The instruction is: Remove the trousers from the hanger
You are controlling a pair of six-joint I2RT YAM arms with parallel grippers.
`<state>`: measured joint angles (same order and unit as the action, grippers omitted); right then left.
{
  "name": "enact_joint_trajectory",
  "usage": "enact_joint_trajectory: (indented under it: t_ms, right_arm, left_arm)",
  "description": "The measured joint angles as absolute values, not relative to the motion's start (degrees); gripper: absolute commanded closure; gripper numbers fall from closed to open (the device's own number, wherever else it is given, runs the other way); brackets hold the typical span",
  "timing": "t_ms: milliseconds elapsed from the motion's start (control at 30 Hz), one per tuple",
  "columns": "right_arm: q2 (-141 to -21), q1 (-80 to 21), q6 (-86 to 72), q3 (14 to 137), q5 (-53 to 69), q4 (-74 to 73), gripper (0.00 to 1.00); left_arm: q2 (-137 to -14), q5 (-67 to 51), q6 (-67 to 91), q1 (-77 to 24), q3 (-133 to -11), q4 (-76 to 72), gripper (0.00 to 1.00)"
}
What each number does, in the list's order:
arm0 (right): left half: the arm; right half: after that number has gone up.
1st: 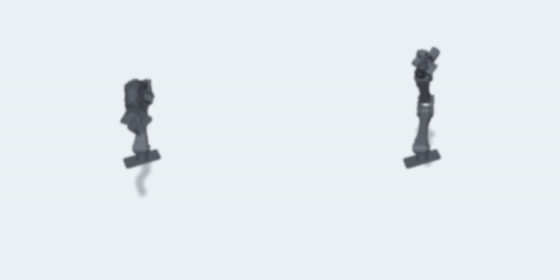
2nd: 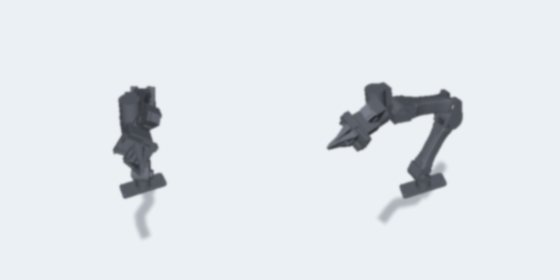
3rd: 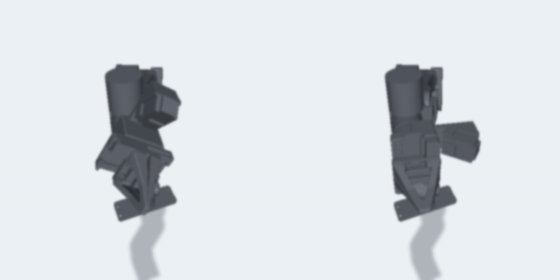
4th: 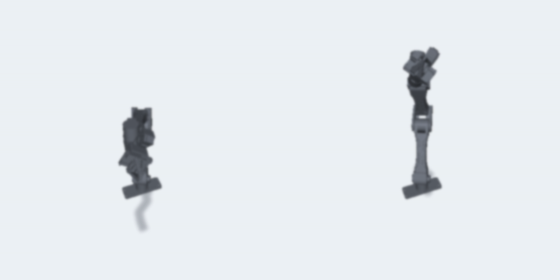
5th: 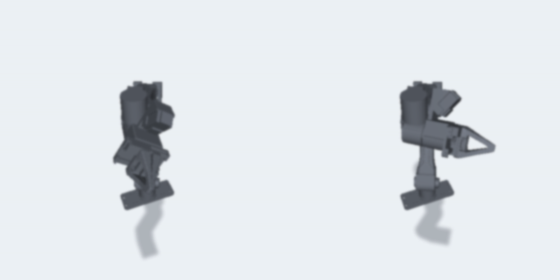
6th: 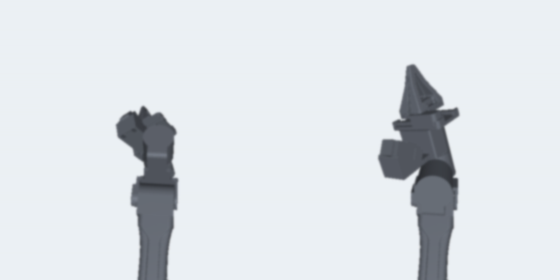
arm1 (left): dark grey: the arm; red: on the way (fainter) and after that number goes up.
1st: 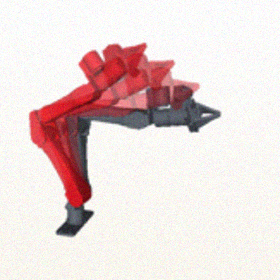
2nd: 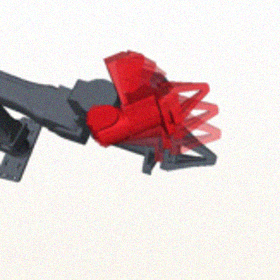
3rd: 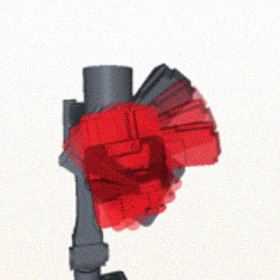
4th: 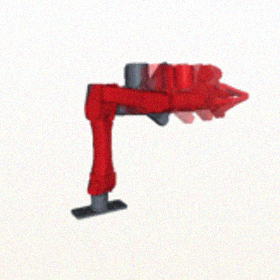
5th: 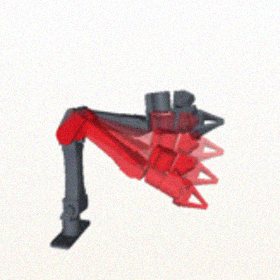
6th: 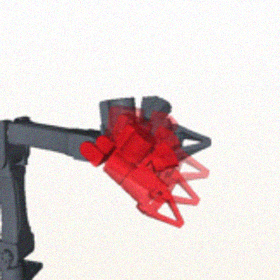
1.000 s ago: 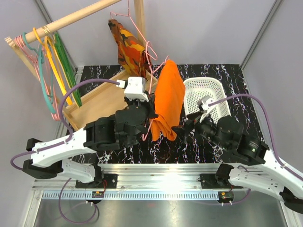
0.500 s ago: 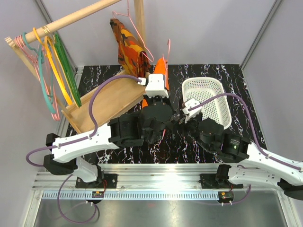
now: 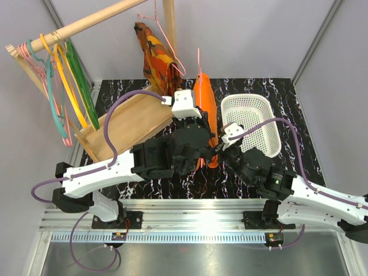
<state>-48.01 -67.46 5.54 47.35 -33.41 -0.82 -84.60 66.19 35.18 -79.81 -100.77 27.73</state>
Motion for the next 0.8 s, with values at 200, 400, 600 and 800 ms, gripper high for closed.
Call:
enact_joint_trajectory:
  t_ms: [200, 400, 600, 800]
  right_arm:
    - [-48.0, -67.5, 10.7, 45.6, -33.5, 3.5, 0.12]
    - [-48.0, -67.5, 17.2, 45.6, -33.3, 3.6, 0.13]
    - [-48.0, -67.5, 20.2, 45.6, -33.3, 3.6, 0.12]
    - [-47.5, -67.5, 21.8, 43.7, -33.6, 6.6, 0.17]
  left_arm:
    - [-84.6, 65.5, 37.0, -79.8, -100.8, 27.8, 1.00]
    - [-84.6, 63.9, 37.4, -79.4, -101.0, 28.8, 1.00]
    - [-84.6, 62.6, 37.9, -79.2, -101.5, 30.4, 1.00]
    - [-84.6, 60.8, 38.9, -79.2, -101.6, 30.7, 1.00]
